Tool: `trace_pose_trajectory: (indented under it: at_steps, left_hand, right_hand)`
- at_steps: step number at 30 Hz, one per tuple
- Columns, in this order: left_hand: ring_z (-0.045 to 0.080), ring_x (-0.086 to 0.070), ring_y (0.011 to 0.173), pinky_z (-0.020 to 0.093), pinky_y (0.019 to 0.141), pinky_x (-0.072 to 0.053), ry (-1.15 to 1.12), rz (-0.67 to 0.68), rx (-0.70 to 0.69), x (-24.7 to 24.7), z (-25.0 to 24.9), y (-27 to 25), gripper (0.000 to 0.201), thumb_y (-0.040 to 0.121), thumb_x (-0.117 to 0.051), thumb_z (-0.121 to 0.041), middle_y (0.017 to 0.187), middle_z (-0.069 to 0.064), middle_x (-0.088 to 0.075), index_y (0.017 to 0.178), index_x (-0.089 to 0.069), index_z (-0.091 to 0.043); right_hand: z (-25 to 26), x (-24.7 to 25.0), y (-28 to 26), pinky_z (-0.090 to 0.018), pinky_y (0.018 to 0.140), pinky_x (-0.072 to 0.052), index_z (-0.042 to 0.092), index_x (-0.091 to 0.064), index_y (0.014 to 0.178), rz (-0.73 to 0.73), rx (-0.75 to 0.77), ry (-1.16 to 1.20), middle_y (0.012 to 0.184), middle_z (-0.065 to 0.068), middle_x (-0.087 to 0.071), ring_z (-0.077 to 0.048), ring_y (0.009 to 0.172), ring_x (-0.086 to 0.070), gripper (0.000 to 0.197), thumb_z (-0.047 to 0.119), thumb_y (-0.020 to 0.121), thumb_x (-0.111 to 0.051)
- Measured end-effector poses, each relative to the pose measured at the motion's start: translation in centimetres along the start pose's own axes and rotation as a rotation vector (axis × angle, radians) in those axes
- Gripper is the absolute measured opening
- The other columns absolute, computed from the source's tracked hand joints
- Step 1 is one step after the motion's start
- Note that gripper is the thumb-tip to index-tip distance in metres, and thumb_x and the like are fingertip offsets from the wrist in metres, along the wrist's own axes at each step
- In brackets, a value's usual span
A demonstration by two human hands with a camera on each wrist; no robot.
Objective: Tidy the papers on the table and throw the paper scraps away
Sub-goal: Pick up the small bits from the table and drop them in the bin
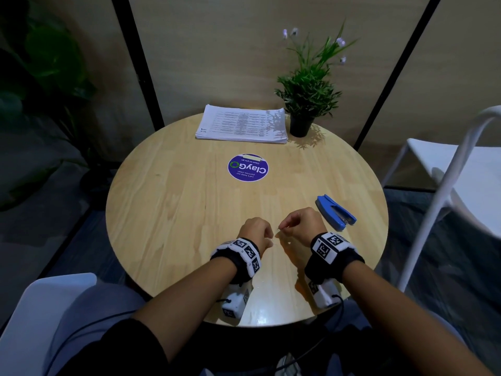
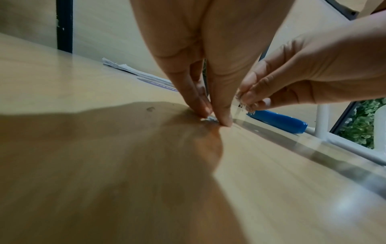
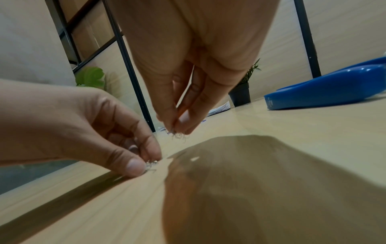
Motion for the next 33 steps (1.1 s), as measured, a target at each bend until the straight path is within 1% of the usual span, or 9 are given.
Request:
trace_pose_trajectory:
  at_steps: [3,8,13,18,23,26,28,30,33]
  left_hand:
    - [0.025,-0.066,0.096,0.023,0.08,-0.046,-0.015,0.031,0.001,-0.3,0.0,0.1,0.018,0.084,-0.068,-0.012,0.104,0.011,-0.071,0.1,-0.072,-0.005]
    - [0.027,-0.066,0.097,0.029,0.086,-0.05,0.035,0.058,-0.002,-0.5,-0.4,0.3,0.014,0.085,-0.065,-0.011,0.104,0.013,-0.071,0.095,-0.074,-0.006]
    - [0.03,-0.064,0.095,0.032,0.084,-0.05,0.159,0.036,-0.054,-0.6,-1.1,0.1,0.014,0.088,-0.059,-0.01,0.104,0.014,-0.069,0.094,-0.071,-0.008]
    - [0.031,-0.063,0.094,0.033,0.083,-0.051,0.254,0.045,-0.065,-0.7,-1.5,0.1,0.012,0.086,-0.063,-0.011,0.103,0.015,-0.067,0.095,-0.069,-0.007]
    - [0.03,-0.064,0.095,0.034,0.083,-0.052,0.338,0.075,-0.084,-0.7,-2.2,-0.1,0.016,0.083,-0.066,-0.012,0.105,0.015,-0.066,0.098,-0.067,-0.006]
    - [0.029,-0.066,0.092,0.033,0.082,-0.054,0.237,0.059,-0.046,0.2,-1.7,-0.1,0.015,0.081,-0.067,-0.012,0.1,0.014,-0.07,0.093,-0.071,-0.005]
    - [0.028,-0.069,0.088,0.03,0.077,-0.054,0.089,0.027,-0.007,1.3,-0.7,-0.2,0.013,0.078,-0.069,-0.011,0.095,0.013,-0.073,0.088,-0.074,-0.004]
    - [0.024,-0.068,0.079,0.029,0.072,-0.054,-0.069,-0.023,0.008,2.6,0.5,-0.5,0.013,0.075,-0.069,-0.01,0.089,0.012,-0.074,0.084,-0.076,-0.003]
    - [0.016,-0.06,0.064,0.024,0.064,-0.053,-0.273,-0.08,0.021,5.0,2.4,-1.7,0.01,0.073,-0.069,-0.006,0.068,0.006,-0.069,0.081,-0.075,-0.002]
  right_hand:
    - [0.1,-0.2,-0.1,-0.027,0.082,-0.054,0.013,-0.073,0.075,-0.002,-0.006,0.003,0.082,-0.002,-0.07,-0.016,0.084,-0.066,0.011,0.005,0.081,-0.068]
    - [0.3,0.0,-0.5,-0.024,0.078,-0.052,0.012,-0.074,0.076,0.003,0.006,0.009,0.079,-0.001,-0.069,-0.017,0.083,-0.066,0.01,0.005,0.08,-0.069]
    - [-0.1,0.9,-0.8,-0.029,0.083,-0.055,0.011,-0.074,0.074,-0.016,0.0,0.022,0.08,-0.005,-0.072,-0.018,0.082,-0.068,0.009,0.004,0.079,-0.07]
    - [0.1,0.9,-1.2,-0.031,0.083,-0.056,0.025,-0.065,0.061,-0.004,0.004,0.012,0.077,-0.002,-0.07,-0.019,0.082,-0.068,0.028,0.005,0.08,-0.07]
    - [0.4,1.1,-1.7,-0.033,0.083,-0.056,0.026,-0.064,0.059,-0.017,0.002,0.028,0.073,-0.001,-0.069,-0.02,0.081,-0.069,0.031,0.004,0.08,-0.069]
    - [0.5,1.1,-2.0,-0.032,0.083,-0.056,0.025,-0.066,0.059,-0.02,-0.013,0.03,0.073,-0.002,-0.07,-0.02,0.081,-0.069,0.029,0.004,0.079,-0.07]
    - [0.8,1.0,-2.3,-0.031,0.082,-0.056,0.024,-0.067,0.06,-0.02,-0.017,0.033,0.073,-0.002,-0.07,-0.02,0.08,-0.069,0.027,0.005,0.079,-0.071]
    - [1.4,0.7,-2.5,-0.029,0.08,-0.056,0.02,-0.07,0.064,-0.015,-0.017,0.037,0.072,-0.003,-0.069,-0.02,0.078,-0.069,0.021,0.005,0.079,-0.071]
    - [3.0,0.0,-2.9,-0.026,0.077,-0.055,0.011,-0.075,0.075,-0.008,-0.008,0.052,0.075,-0.007,-0.072,-0.018,0.073,-0.067,0.008,0.005,0.078,-0.071]
Point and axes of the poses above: each hand's wrist, its own y-axis towards the middle knuckle, its own x-axis out of the back of the hand, z = x × y, the point moved 10 cm from there along y, towards the middle knuckle
